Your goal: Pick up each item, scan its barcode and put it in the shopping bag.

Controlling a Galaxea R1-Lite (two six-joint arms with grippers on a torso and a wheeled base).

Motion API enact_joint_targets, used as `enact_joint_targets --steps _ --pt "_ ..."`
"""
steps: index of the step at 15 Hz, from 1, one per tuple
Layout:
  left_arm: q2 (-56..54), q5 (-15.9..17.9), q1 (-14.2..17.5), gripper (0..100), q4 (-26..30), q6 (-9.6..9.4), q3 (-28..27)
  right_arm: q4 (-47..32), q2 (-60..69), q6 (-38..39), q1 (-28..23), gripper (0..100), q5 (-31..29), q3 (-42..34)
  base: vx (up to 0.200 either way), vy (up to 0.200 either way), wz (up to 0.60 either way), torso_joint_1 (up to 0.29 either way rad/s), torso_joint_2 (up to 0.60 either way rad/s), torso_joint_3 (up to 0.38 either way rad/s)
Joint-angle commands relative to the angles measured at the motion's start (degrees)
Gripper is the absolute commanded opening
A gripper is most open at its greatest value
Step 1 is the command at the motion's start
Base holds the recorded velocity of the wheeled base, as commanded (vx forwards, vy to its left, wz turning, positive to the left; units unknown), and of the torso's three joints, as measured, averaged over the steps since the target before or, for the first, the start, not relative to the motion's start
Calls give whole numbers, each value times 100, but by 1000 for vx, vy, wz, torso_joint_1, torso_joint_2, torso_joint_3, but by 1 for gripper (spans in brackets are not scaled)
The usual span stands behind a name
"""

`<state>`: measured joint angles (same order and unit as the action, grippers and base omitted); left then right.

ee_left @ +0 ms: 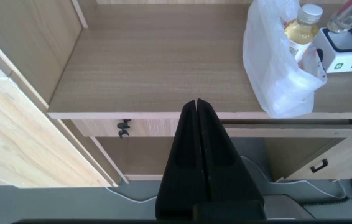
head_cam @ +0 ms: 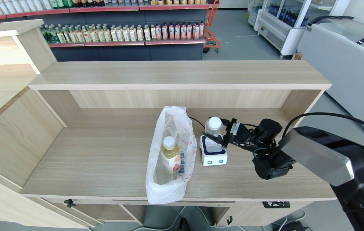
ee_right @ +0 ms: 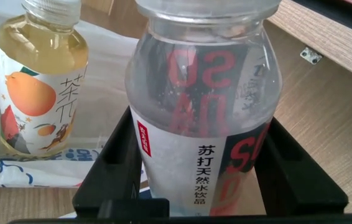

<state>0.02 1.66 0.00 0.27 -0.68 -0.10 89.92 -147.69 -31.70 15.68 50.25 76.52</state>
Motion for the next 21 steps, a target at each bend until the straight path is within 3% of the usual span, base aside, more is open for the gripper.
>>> enact_joint_targets --steps 1,4,6,9,12,15,21 --pt "6 1 0 0 0 -2 -8 8 3 5 -3 0 -6 -6 0 0 0 0 0 0" --pt "-2 1 0 0 0 -2 1 8 91 23 -12 0 -33 12 0 0 0 0 0 0" --pt "6 1 0 0 0 -2 1 8 636 586 -74 0 -68 -14 0 0 0 0 0 0" --pt "-2 1 0 0 0 -2 1 -203 2218 2168 -390 0 -1158 -1095 0 0 0 0 0 0" --pt "6 1 0 0 0 -2 1 -1003 3132 2853 -610 0 -2239 -2124 0 0 0 0 0 0" --pt "-2 1 0 0 0 -2 1 -1038 3123 3328 -618 0 -2898 -2299 0 0 0 0 0 0" --pt "-2 1 0 0 0 -2 -8 -1046 3150 3389 -434 0 -2872 -2414 0 0 0 0 0 0"
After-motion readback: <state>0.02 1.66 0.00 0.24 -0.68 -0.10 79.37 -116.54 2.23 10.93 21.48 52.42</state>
